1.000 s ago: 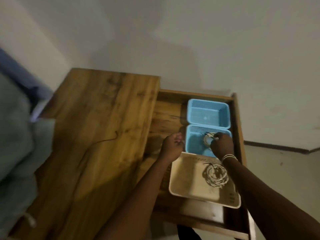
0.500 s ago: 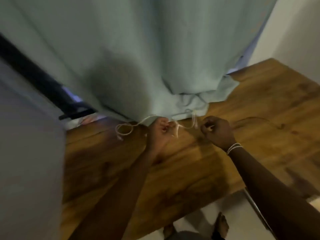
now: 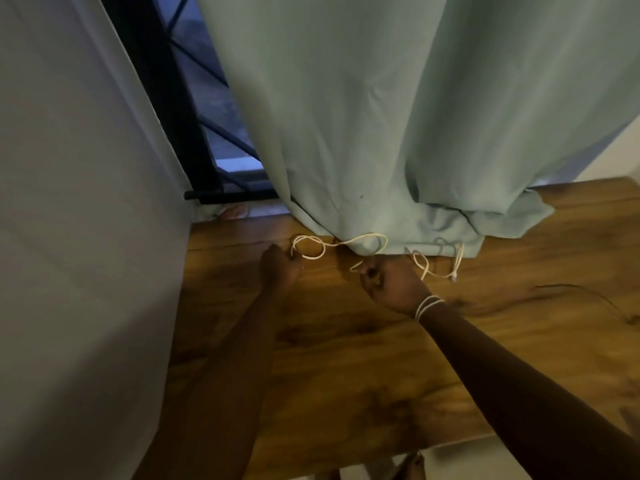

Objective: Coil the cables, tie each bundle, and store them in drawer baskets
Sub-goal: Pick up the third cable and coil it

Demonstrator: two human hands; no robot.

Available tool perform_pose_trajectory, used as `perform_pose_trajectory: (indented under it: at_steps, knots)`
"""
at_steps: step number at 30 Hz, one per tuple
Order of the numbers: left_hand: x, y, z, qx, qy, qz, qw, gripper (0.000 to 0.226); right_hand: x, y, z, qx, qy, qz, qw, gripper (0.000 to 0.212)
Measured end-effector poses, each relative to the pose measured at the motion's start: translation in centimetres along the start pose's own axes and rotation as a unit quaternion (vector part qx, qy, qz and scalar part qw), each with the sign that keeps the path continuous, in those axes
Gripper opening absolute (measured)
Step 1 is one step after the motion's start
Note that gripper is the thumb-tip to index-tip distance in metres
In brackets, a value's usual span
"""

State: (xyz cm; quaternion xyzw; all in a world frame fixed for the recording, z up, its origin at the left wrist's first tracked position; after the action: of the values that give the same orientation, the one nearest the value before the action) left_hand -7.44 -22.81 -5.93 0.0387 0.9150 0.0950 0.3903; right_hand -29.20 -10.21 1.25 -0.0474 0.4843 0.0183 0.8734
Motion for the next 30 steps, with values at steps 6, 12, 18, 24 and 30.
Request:
perform_pose_trajectory:
  at_steps: [6,12,18,24,30]
  knots:
    - [1.9,-2.4,-1.5,-0.057,0.001,0.03,0.998,0.047,1.5,3.6,-2.8,0.009,-0.009,0.067,0.998,0.007]
    - [2.6,1.7,-3.1,-0.075,0.173,0.071,0.979,0.007,-0.8,5.6,-5.0,0.044,-0.06,0.023,0.997,0.005]
    - [0.3,6.5,-7.5,0.018,0.228,0.136,0.964,0.02,-4.3,3.4,-3.2,0.089,-0.242,-0.072,0.964,0.016]
    - [-0.2,11.0,-14.5,0.086,0.412,0.244,0.873,0.02,-5.3,2.8,-1.1,0.06,-0.318,0.056,0.944,0.026]
    - [-1.4,12.5,-17.7,0.151,0.352,0.273,0.882,0.024,-13.0,3.9,-3.5,0.03,-0.335,-0.068,0.939,0.012]
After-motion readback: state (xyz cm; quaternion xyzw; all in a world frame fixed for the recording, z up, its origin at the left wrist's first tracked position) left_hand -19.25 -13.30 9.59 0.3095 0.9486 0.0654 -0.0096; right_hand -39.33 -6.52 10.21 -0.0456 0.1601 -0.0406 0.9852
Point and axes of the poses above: each hand's wrist, its own y-axis away from the middle knuckle, its own x-axis out of the palm, z = x × y, the point moved 6 cm from there along -y, towards the middle knuckle, and after that the axes turned 6 degrees about z, right-handed, at the moved point
